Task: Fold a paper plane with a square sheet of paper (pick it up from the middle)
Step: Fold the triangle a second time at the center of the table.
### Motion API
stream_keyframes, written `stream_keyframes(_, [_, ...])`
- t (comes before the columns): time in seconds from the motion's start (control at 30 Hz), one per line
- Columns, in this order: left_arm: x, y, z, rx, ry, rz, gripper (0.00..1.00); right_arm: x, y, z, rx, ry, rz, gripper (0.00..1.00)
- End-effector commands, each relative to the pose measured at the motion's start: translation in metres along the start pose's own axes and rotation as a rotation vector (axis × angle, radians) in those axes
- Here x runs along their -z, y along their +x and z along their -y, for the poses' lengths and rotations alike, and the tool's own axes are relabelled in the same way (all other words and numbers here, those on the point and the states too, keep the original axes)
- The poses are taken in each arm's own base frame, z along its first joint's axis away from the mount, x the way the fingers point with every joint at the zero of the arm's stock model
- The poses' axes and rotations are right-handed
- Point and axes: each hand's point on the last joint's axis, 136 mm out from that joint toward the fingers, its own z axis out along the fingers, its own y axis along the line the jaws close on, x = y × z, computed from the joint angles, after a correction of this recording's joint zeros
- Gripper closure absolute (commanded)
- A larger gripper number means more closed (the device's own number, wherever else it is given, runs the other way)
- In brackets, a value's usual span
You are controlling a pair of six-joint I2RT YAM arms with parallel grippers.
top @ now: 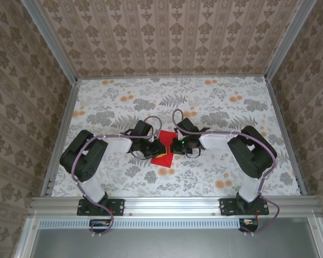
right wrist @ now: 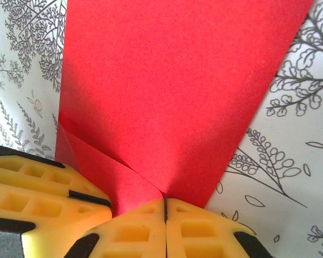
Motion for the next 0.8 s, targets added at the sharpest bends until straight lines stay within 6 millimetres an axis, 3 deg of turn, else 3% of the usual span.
stream_keyframes(0.0, [-0.003,0.000,0.000,-0.011,-0.011,-0.017,0.85,-0.001,0.001,0.012,-0.004,0.069,-0.010,0.94])
stream_keyframes(0.5, [-0.008,0.008,-0.022,0.039,-0.099,-0.047,0.86,0.008,-0.003,0.007,-0.009,0.073,0.003,0.89])
stream_keyframes(0.77, [-0.008,0.011,-0.034,0.068,-0.155,-0.047,0.87,0.027,-0.009,0.001,0.000,0.073,0.054,0.80])
